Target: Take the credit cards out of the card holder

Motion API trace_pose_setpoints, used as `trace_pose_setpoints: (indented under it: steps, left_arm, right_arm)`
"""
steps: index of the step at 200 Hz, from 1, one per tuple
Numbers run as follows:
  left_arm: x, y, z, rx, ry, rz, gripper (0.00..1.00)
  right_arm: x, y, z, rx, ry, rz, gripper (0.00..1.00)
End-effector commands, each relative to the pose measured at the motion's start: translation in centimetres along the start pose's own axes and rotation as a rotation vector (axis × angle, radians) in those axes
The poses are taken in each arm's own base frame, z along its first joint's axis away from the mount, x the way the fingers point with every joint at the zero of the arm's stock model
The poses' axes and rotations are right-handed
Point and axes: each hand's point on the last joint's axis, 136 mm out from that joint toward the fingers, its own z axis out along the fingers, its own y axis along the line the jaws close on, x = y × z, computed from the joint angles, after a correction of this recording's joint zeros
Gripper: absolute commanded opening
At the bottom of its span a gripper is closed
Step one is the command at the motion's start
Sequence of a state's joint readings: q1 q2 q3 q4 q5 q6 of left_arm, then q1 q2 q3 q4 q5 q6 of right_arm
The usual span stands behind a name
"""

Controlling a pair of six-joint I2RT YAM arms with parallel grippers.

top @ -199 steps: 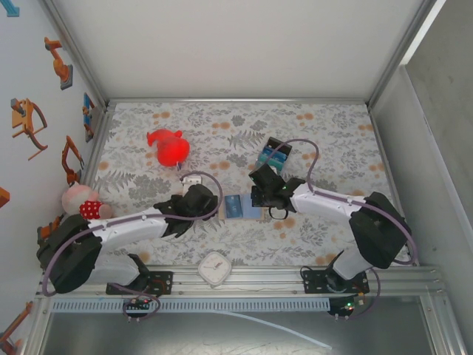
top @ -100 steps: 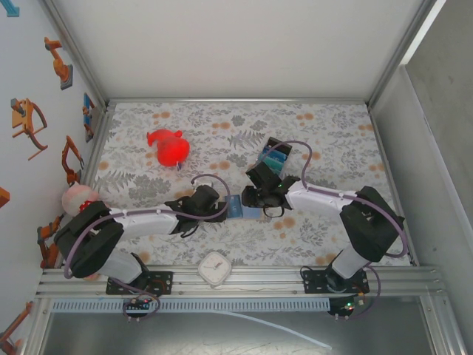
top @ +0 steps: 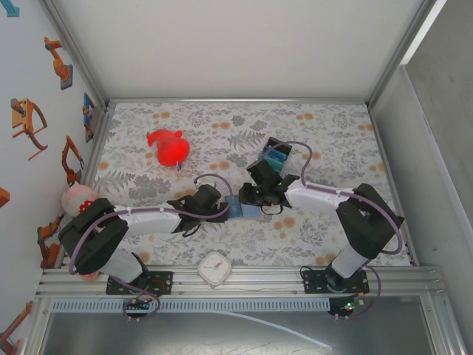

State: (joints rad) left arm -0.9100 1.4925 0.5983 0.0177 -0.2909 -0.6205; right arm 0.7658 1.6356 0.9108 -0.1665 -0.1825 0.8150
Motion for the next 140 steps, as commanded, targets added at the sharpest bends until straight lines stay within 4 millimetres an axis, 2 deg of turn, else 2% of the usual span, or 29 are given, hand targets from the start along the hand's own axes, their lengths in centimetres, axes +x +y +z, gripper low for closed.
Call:
trace_pose_setpoints:
  steps: [1, 46, 96, 140]
  left_arm:
    - [0.2, 0.0, 0.3, -0.015, 0.025, 0.024, 0.99]
    - [0.5, 0.2, 0.4, -0.025, 0.036, 0.023, 0.98]
    - [0.8, 0.2, 0.6, -0.033, 0.057, 0.028, 0.97]
    - [0.5, 0.2, 0.6, -0.037, 0.054, 0.032, 0.97]
  right_arm:
    - [0.3, 0.0, 0.8, -0.041, 0.028, 0.040, 0.23]
    - [0.8, -0.5, 1.6, -0.089, 0.056, 0.084, 0.23]
    - [1.2, -0.9, 2.5, -0.107, 0.080, 0.097, 0.14]
    - [1.5, -1.2, 3.2, -0.110, 0.100, 0.103, 0.14]
